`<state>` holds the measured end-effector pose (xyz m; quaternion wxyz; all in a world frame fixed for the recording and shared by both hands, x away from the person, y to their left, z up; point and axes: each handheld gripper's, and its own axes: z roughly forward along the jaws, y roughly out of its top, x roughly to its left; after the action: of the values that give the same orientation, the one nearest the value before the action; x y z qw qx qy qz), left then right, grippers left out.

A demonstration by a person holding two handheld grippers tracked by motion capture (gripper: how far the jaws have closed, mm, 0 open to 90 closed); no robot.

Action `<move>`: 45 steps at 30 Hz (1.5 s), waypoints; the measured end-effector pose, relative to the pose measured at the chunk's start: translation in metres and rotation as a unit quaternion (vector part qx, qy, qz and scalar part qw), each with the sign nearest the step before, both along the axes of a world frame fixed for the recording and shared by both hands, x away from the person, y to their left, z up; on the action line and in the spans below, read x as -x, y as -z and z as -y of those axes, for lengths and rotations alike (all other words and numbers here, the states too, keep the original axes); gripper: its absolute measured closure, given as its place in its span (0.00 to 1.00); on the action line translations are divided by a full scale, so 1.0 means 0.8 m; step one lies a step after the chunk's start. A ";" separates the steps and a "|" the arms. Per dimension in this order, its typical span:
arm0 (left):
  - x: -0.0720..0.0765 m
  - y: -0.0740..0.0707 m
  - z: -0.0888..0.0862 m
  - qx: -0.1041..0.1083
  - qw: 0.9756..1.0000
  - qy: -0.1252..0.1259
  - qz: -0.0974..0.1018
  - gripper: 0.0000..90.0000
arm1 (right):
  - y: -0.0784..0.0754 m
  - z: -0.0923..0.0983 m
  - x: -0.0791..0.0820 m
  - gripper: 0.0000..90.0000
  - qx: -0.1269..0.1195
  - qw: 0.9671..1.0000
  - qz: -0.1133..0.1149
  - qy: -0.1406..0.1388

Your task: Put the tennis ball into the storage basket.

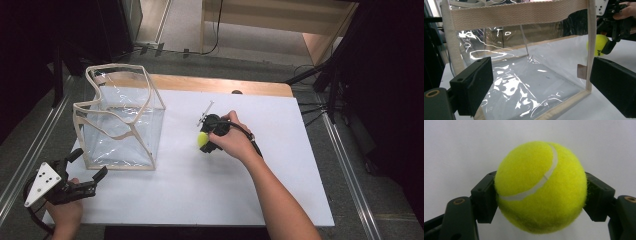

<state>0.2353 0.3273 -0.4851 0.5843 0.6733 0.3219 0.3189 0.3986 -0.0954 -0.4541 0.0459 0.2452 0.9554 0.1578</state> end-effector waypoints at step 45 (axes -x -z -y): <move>0.000 0.000 -0.001 -0.001 1.000 0.003 -0.001 0.06 | -0.026 -0.092 -0.001 0.27 -0.033 0.997 0.010 -0.071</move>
<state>0.2357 0.3278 -0.4847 0.5844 0.6751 0.3205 0.3164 0.3994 -0.0215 -0.4335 0.0357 0.1764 0.9642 0.1946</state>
